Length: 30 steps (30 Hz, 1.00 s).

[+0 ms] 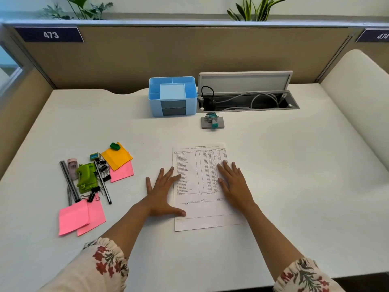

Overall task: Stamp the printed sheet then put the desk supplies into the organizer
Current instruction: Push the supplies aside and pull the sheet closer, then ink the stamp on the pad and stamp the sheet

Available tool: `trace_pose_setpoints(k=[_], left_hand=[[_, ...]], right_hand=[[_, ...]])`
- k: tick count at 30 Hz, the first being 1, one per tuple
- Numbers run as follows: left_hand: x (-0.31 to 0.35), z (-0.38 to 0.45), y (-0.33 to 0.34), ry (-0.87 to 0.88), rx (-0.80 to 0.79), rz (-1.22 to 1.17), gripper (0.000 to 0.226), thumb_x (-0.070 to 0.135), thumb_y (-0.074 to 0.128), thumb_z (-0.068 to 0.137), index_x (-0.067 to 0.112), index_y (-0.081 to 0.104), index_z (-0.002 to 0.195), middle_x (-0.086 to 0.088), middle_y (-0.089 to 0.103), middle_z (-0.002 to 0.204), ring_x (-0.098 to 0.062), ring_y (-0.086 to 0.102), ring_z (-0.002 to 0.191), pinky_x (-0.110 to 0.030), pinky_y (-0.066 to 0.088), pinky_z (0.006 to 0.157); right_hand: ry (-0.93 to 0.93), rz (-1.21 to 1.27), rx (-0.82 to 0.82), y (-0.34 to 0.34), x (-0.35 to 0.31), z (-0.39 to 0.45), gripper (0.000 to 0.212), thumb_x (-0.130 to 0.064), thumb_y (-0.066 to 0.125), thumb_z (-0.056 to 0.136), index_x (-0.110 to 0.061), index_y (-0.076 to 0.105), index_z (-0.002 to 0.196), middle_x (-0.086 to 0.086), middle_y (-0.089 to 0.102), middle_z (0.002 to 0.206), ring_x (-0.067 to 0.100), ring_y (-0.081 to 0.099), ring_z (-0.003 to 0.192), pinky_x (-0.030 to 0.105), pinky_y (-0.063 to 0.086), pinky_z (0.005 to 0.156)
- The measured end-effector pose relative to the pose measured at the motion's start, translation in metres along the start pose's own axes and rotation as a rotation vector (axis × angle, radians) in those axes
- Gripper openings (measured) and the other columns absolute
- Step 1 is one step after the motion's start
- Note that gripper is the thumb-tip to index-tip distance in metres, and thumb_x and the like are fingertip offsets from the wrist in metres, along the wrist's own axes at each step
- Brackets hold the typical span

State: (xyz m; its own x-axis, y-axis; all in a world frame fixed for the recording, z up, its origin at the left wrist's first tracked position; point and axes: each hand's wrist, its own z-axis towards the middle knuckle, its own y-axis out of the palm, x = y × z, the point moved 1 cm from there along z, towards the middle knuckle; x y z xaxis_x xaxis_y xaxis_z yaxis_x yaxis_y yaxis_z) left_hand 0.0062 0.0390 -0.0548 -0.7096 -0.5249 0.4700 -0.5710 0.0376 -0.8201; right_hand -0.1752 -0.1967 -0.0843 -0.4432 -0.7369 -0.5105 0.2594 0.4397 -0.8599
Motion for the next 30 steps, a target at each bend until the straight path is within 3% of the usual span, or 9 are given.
trace_pose_setpoints(k=[3,8,12,14,16,19,23,30], left_hand=[[0.0,-0.001,-0.001,0.006,0.011,-0.029,0.128,0.088,0.067,0.047,0.047,0.003,0.15,0.025,-0.024,0.157,-0.004,-0.035,0.141,-0.057,-0.025,0.111],[0.001,0.0,-0.002,-0.044,0.114,-0.163,0.118,0.088,0.061,0.056,0.049,0.001,0.15,0.022,-0.015,0.16,0.002,-0.021,0.145,-0.051,-0.022,0.115],[0.0,0.011,-0.002,-0.104,0.303,-0.212,0.098,0.087,0.047,0.068,0.042,0.016,0.149,0.017,0.01,0.16,-0.005,0.01,0.147,-0.045,-0.003,0.12],[0.0,0.022,-0.008,-0.1,0.366,-0.154,0.086,0.078,0.052,0.075,0.036,0.028,0.146,0.014,0.028,0.154,-0.011,0.029,0.14,-0.041,0.011,0.116],[0.004,0.037,-0.018,-0.076,0.398,-0.132,0.073,0.066,0.06,0.079,0.033,0.037,0.14,0.014,0.037,0.146,-0.012,0.038,0.132,-0.035,0.016,0.108],[0.016,0.063,-0.033,-0.028,0.414,-0.126,0.063,0.054,0.066,0.082,0.033,0.04,0.136,0.015,0.038,0.14,-0.008,0.037,0.128,-0.028,0.012,0.104],[0.031,0.103,-0.043,0.016,0.402,-0.168,0.057,0.049,0.065,0.085,0.035,0.04,0.134,0.017,0.039,0.14,-0.007,0.036,0.13,-0.027,0.009,0.108],[0.06,0.177,-0.06,0.047,0.332,-0.222,0.058,0.045,0.066,0.087,0.034,0.04,0.138,0.009,0.037,0.149,-0.014,0.032,0.137,-0.038,0.021,0.119]], right_hand=[[0.003,0.027,0.016,0.0,-0.001,0.0,0.051,-0.038,0.037,0.104,-0.03,0.027,0.153,-0.01,0.015,0.162,0.017,0.002,0.151,0.036,0.005,0.123],[0.102,0.282,0.081,-0.011,-0.009,-0.001,0.054,-0.041,0.043,0.102,-0.035,0.027,0.152,-0.019,0.017,0.16,0.002,0.002,0.148,0.026,0.004,0.121],[0.224,0.516,0.233,-0.021,-0.009,0.01,0.051,-0.041,0.051,0.099,-0.033,0.039,0.147,-0.016,0.036,0.153,0.003,0.03,0.143,0.027,0.024,0.118],[0.27,0.57,0.275,-0.025,-0.007,0.02,0.05,-0.04,0.055,0.096,-0.029,0.042,0.144,-0.013,0.044,0.147,0.006,0.042,0.133,0.032,0.034,0.115],[0.292,0.595,0.289,-0.028,-0.005,0.034,0.054,-0.042,0.059,0.093,-0.027,0.04,0.141,-0.012,0.044,0.142,0.009,0.045,0.127,0.035,0.039,0.111],[0.288,0.548,0.28,-0.03,-0.006,0.057,0.057,-0.05,0.059,0.09,-0.031,0.035,0.139,-0.017,0.039,0.14,0.011,0.042,0.123,0.035,0.04,0.108],[0.282,0.515,0.315,-0.032,-0.007,0.09,0.057,-0.053,0.056,0.088,-0.031,0.038,0.137,-0.012,0.046,0.135,0.012,0.043,0.12,0.041,0.039,0.107],[0.249,0.443,0.323,-0.033,-0.011,0.147,0.055,-0.052,0.059,0.088,-0.031,0.041,0.136,-0.014,0.049,0.133,0.008,0.043,0.121,0.034,0.033,0.107]])
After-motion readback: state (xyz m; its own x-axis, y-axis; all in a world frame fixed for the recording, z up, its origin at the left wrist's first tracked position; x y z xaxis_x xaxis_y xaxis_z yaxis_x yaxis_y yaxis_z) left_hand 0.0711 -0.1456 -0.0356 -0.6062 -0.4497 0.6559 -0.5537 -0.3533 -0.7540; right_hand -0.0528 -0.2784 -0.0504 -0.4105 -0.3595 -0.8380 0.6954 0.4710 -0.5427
